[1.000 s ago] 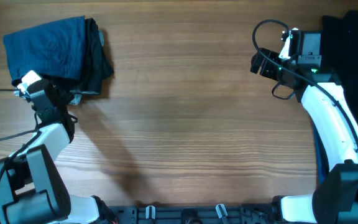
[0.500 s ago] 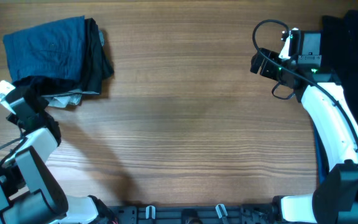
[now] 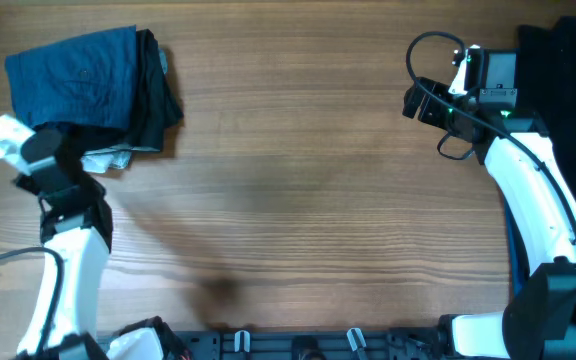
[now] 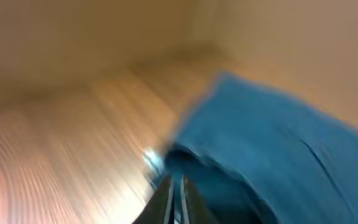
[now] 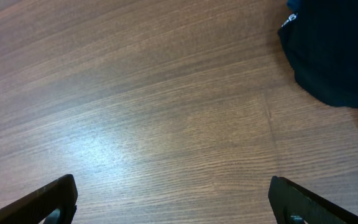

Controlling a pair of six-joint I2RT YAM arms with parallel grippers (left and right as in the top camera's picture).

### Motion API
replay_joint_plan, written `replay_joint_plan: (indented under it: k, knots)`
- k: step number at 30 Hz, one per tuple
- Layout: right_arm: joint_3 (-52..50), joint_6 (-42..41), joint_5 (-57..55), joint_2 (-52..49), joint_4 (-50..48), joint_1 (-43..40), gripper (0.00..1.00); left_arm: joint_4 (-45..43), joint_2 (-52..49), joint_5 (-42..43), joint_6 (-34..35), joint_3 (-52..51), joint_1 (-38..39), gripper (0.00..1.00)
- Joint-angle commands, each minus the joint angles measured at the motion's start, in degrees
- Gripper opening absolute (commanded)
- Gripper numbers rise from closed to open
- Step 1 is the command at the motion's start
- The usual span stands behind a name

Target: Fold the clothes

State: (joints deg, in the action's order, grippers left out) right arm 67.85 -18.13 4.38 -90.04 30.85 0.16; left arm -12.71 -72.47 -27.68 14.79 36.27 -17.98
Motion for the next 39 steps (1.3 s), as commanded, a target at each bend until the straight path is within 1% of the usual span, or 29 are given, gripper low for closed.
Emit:
replay_joint_plan:
  k: [1, 3, 4, 7, 10, 11, 13, 15, 17, 20, 24, 28, 32, 35, 39]
  knots:
    - [-0.26, -0.02, -0.96, -0.55, -0.15, -0.24, 1.00, 9.20, -0.81, 14.75, 0.61, -0.48, 2.84, 0.04]
    - [-0.26, -0.02, -0.96, -0.55, -0.13, -0.24, 1.00, 8.83, -3.43, 16.87, 0.48, -0.48, 3.26, 0.04]
    - [-0.26, -0.04, -0.96, -0.55, -0.15, -0.24, 1.00, 7.17, -5.55, 18.25, -1.49, -0.48, 3.26, 0.04]
    - [-0.26, -0.02, -0.96, -0.55, -0.13, -0.24, 0.99, 2.67, -11.15, 19.56, -9.33, -0.48, 3.26, 0.05]
    - [-0.26, -0.02, -0.96, -0.55, -0.13, -0.24, 0.99, -5.09, -17.68, 19.54, -18.60, -0.48, 3.26, 0.06]
    - [-0.26, -0.04, -0.96, -0.55, -0.15, -0.24, 1.00, -6.73, -19.89, 19.54, -19.26, -0.48, 3.23, 0.06]
    - [-0.26, -0.02, -0.96, -0.55, -0.15, -0.24, 1.00, -9.29, -22.75, 19.54, -18.84, -0.48, 3.26, 0.06]
    - [-0.26, -0.02, -0.96, -0.55, -0.13, -0.24, 1.00, -11.15, -23.26, 18.62, -18.86, -0.48, 3.41, 0.05]
    - [-0.26, -0.02, -0.96, -0.55, -0.13, -0.24, 0.99, -12.50, -22.36, 14.93, -18.88, -0.48, 3.41, 0.04]
    - [-0.26, -0.02, -0.96, -0.55, -0.13, -0.24, 1.00, -11.39, -20.33, 11.26, -18.91, -0.48, 3.43, 0.04]
    - [-0.26, -0.04, -0.96, -0.55, -0.13, -0.24, 0.99, -9.55, -17.77, 11.08, -18.97, -0.48, 3.41, 0.05]
    - [-0.26, -0.04, -0.96, -0.55, -0.15, -0.24, 1.00, -9.84, -18.58, 11.41, -19.10, -0.48, 2.69, 0.04]
    - [-0.26, -0.04, -0.96, -0.55, -0.13, -0.24, 1.00, -12.61, -22.12, 12.85, -19.91, -0.48, 1.57, 0.04]
    - [-0.26, -0.02, -0.96, -0.55, -0.15, -0.24, 1.00, -16.11, -22.77, 12.79, -20.41, -0.48, 0.83, 0.04]
    - [-0.26, -0.04, -0.96, -0.55, -0.15, -0.24, 1.00, -16.31, -22.38, 11.34, -21.03, -0.48, 0.81, 0.04]
